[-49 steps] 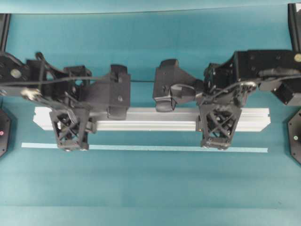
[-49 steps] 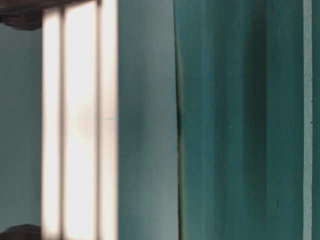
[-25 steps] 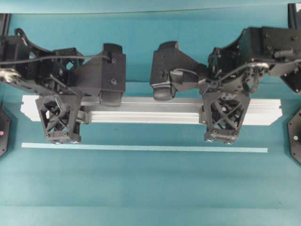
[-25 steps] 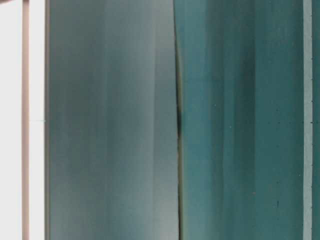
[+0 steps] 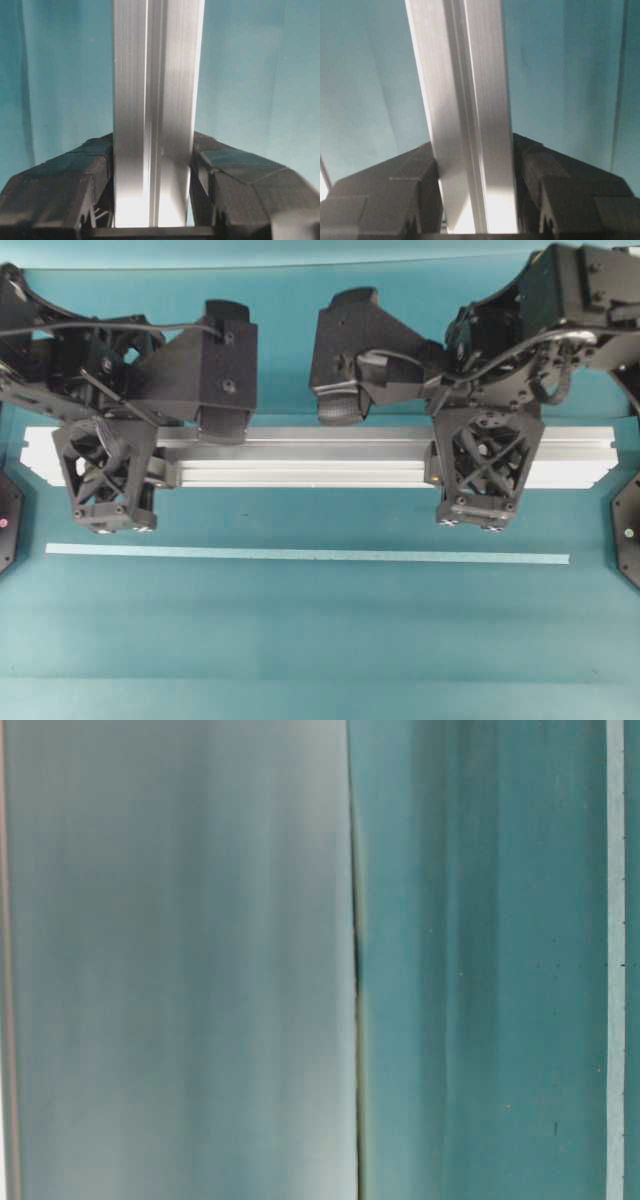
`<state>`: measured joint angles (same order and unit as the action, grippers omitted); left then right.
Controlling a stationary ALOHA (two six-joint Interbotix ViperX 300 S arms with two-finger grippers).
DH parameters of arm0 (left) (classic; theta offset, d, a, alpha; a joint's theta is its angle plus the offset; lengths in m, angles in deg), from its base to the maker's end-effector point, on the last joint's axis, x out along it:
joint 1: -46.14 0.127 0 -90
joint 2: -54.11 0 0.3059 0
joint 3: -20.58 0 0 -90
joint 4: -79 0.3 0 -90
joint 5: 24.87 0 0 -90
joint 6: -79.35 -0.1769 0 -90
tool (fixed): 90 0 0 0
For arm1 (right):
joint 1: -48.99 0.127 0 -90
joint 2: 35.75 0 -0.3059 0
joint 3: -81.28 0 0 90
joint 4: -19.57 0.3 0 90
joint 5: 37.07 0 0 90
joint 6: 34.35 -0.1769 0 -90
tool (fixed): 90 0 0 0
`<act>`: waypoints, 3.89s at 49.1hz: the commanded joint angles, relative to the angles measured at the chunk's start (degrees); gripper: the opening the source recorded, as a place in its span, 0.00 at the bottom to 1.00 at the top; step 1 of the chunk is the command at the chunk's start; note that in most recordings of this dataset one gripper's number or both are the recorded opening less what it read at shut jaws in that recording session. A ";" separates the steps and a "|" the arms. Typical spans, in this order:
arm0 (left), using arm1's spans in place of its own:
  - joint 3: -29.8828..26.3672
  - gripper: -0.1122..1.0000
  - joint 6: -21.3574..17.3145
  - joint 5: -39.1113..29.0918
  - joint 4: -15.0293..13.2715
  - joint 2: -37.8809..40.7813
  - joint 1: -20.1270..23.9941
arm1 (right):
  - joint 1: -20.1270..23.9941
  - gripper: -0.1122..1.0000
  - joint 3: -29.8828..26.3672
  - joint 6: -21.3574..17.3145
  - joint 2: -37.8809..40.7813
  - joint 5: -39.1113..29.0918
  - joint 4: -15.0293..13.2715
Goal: Lift the metal rail with both hands.
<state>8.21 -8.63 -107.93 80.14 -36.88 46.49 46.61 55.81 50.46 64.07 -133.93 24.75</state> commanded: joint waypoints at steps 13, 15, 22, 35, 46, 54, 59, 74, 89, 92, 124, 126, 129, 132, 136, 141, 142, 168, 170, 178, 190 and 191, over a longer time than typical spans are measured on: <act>-7.03 0.42 0.00 -3.43 0.44 1.05 0.00 | -0.09 0.45 -2.72 -2.11 -0.35 0.18 0.09; -7.12 0.42 0.00 -3.43 0.44 1.14 0.00 | -0.18 0.45 -2.90 -2.11 -0.35 0.00 0.09; -7.21 0.42 0.00 -3.43 0.44 1.14 0.00 | -0.18 0.45 -3.25 -2.11 -0.35 0.00 0.09; -7.29 0.42 0.00 -3.43 0.35 1.14 -0.09 | -0.18 0.45 -3.34 -2.11 -0.26 0.00 0.09; -7.29 0.42 0.26 -3.43 0.44 1.32 -0.09 | -0.18 0.45 -2.72 -2.11 0.09 0.00 -0.35; -4.57 0.42 0.18 -2.11 0.44 1.41 -0.09 | -0.18 0.45 0.35 -1.85 0.44 0.62 -1.05; -0.44 0.42 0.09 0.53 0.44 1.32 0.09 | -0.09 0.45 3.52 -1.41 0.18 3.16 -1.14; 11.69 0.42 0.53 11.95 0.44 1.23 0.35 | 0.00 0.45 19.51 0.09 -1.93 18.54 -1.14; 22.41 0.42 0.53 24.61 0.44 2.37 1.85 | 0.00 0.45 30.85 0.88 -1.32 31.64 -1.14; 23.99 0.42 0.62 26.63 0.44 2.90 1.93 | 0.00 0.45 32.34 0.88 -1.05 34.01 -1.14; 31.99 0.42 0.79 40.78 0.44 10.55 2.02 | 0.88 0.45 38.85 2.64 5.01 46.76 -1.14; 32.34 0.42 0.88 41.31 0.44 10.72 2.02 | 1.05 0.45 39.55 2.64 5.10 47.55 -1.14; 32.87 0.42 0.97 41.84 0.44 10.90 2.02 | 1.14 0.45 40.34 2.64 5.10 48.69 -1.05; 33.40 0.42 0.97 42.45 0.44 11.07 2.11 | 1.23 0.45 41.31 2.55 5.10 49.75 -1.05; 33.84 0.42 1.14 43.33 0.44 11.43 2.11 | 1.23 0.45 42.36 2.55 5.10 51.33 -1.14; 34.28 0.42 2.02 44.03 0.44 11.95 2.02 | 1.23 0.45 43.51 2.64 5.10 53.00 -1.14; 34.45 0.42 2.20 44.12 0.35 12.13 1.93 | 1.23 0.45 43.77 2.64 5.19 53.09 -1.14; 37.27 0.42 3.08 48.87 0.44 14.77 0.79 | 2.55 0.45 44.47 2.55 7.29 56.25 -1.14; 37.27 0.42 3.08 49.13 0.44 14.94 0.88 | 2.64 0.45 44.56 2.55 7.65 56.51 -1.05; 37.18 0.42 2.99 50.10 0.35 15.21 1.14 | 2.55 0.45 45.26 2.64 8.17 57.66 -1.14; 37.00 0.42 3.16 50.10 0.44 15.38 1.05 | 2.29 0.45 46.93 2.64 8.17 58.97 -1.14; 37.00 0.42 3.16 50.10 0.44 15.38 1.05 | 2.37 0.45 46.93 2.64 8.17 59.06 -1.14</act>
<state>45.83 -5.90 -58.10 80.49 -21.06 47.11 48.63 102.83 52.66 72.33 -74.87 23.52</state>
